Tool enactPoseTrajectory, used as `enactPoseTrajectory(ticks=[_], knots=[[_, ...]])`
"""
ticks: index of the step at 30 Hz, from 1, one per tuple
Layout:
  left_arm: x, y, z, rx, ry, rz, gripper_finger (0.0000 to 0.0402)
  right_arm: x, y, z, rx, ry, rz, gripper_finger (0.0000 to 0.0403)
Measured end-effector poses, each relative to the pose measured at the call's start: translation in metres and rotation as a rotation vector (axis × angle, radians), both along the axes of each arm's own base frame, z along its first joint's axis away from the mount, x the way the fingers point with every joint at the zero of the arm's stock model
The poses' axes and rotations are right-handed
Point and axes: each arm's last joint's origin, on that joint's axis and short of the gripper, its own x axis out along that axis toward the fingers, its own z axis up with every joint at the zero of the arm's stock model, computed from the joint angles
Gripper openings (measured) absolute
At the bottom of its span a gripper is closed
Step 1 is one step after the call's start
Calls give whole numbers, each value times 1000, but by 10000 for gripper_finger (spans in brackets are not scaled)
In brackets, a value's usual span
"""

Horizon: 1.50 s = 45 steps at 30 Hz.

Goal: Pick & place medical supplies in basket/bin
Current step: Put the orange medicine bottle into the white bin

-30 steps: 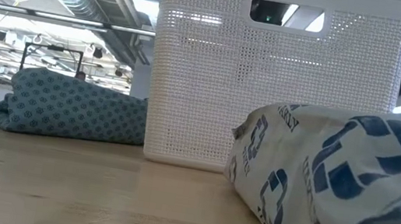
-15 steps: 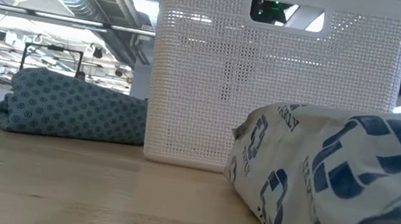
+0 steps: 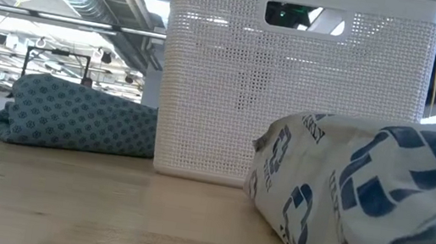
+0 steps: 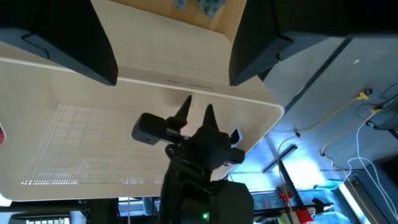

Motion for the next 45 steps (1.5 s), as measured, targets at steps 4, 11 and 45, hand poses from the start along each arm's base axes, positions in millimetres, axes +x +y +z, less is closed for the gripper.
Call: enactPoseTrajectory(ticks=[4,11,45], knots=[[0,0,0,0,0,0,301,-1,0,1,15,-3,-37,251],[0,0,0,-2,-1,1,302,-5,1,8,12,-11,-42,277],[1,-1,-8,-89,53,-6,301,-184,168,149,-167,-664,237,278]])
